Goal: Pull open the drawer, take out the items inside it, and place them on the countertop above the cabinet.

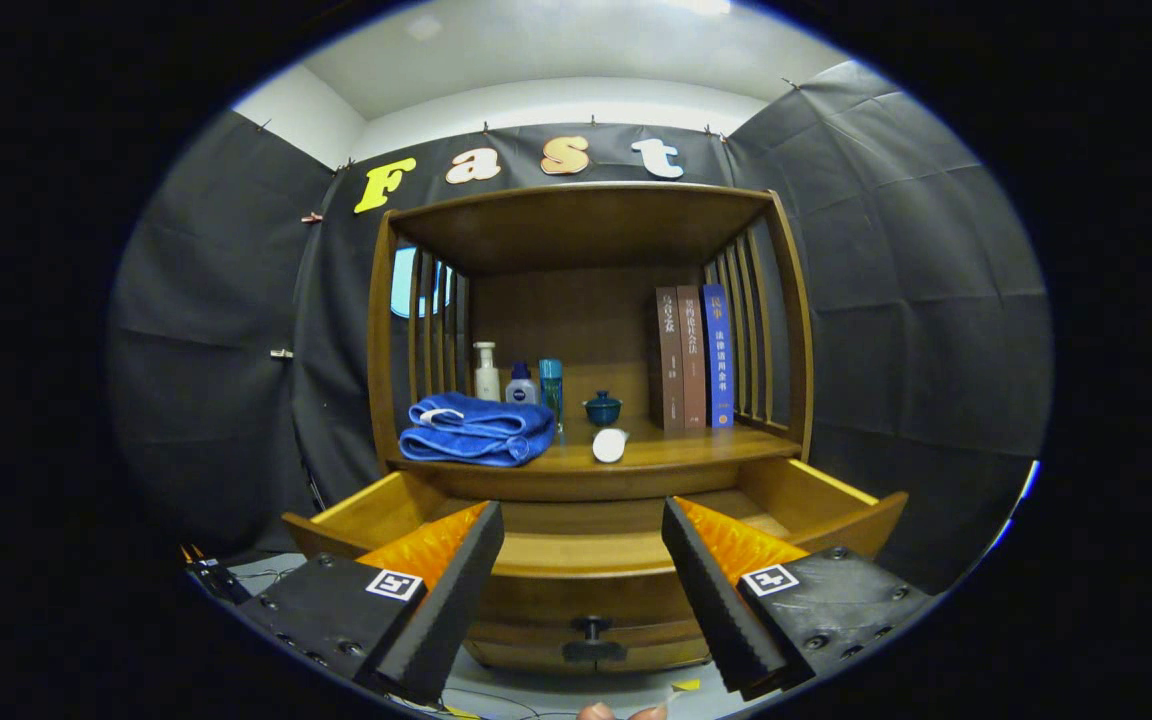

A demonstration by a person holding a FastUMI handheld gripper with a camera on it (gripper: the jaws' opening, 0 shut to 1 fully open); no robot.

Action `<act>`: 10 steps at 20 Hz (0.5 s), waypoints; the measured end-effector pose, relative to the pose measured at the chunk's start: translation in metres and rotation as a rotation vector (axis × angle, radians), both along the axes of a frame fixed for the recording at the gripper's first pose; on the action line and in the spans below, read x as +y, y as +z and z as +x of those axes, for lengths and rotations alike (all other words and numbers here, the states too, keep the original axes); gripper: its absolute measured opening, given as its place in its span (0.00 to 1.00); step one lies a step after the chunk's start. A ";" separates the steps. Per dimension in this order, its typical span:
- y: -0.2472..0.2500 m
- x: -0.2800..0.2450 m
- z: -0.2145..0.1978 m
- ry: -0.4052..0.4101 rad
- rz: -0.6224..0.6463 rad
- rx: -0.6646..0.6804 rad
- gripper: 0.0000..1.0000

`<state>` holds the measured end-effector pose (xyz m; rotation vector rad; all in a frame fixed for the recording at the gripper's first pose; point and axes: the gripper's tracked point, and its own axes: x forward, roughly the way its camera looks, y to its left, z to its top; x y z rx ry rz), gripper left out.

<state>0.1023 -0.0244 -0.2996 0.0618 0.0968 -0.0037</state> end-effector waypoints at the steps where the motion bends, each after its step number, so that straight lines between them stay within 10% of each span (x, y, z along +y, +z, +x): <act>1: -0.014 -0.002 -0.002 -0.008 -0.011 0.021 1.00; 10: -0.085 0.000 0.004 -0.011 -0.004 0.139 1.00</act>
